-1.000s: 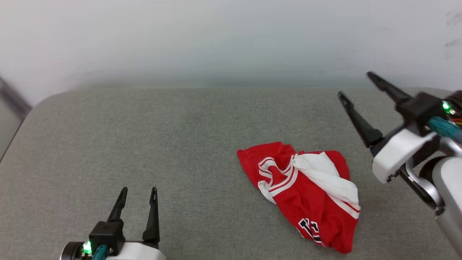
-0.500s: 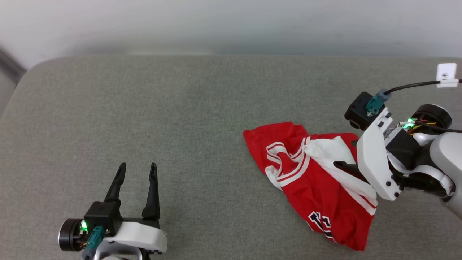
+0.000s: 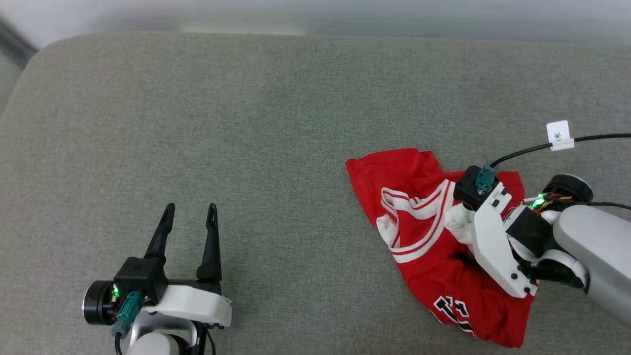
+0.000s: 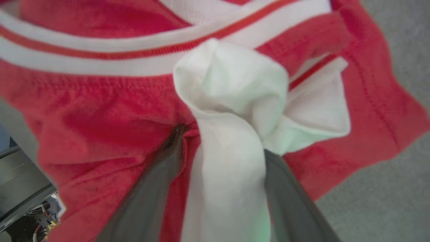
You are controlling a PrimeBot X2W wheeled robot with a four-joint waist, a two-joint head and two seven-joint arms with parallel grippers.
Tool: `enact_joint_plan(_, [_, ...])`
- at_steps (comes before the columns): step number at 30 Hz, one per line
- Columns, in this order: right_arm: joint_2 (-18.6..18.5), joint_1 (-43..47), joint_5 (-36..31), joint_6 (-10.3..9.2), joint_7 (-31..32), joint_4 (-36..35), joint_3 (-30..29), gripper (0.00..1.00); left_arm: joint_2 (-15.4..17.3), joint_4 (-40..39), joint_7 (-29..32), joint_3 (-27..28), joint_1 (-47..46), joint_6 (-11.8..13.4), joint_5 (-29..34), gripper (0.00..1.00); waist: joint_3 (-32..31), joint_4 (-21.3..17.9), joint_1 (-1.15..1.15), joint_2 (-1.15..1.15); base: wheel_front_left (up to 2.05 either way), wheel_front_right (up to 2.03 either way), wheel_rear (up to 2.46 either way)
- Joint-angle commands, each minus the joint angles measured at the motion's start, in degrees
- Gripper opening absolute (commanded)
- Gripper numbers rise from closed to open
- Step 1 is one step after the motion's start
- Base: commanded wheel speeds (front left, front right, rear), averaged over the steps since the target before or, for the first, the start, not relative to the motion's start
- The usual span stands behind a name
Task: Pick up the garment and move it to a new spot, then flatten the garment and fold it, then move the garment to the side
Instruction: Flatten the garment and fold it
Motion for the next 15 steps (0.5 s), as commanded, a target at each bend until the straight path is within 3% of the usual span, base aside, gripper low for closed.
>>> enact_joint_plan(1, [0.4,-1.1,0.0,-0.02,-2.9,-0.1,1.0,0.0,-0.1,0.2,-0.2,0.2,-0.3,0.3,0.0,1.0,-0.6,-0.5,-0.01,0.0,0.0,0.0,0.0])
enact_joint_plan(7, [-1.9,-2.9,2.9,-0.02,-13.4,-1.7,0.6,0.0,-0.1,0.9,-0.2,0.6,1.2,0.0,0.2,1.0,-4.1,-2.3,-0.01,0.0,0.0,0.0,0.0])
enact_joint_plan(15, [-8.9,3.3,10.2,-0.02,-27.5,-1.8,-7.6,0.0,-0.1,0.2,-0.2,0.3,3.4,0.5,0.3,1.0,-6.9,-3.8,-0.01,0.0,0.0,0.0,0.0])
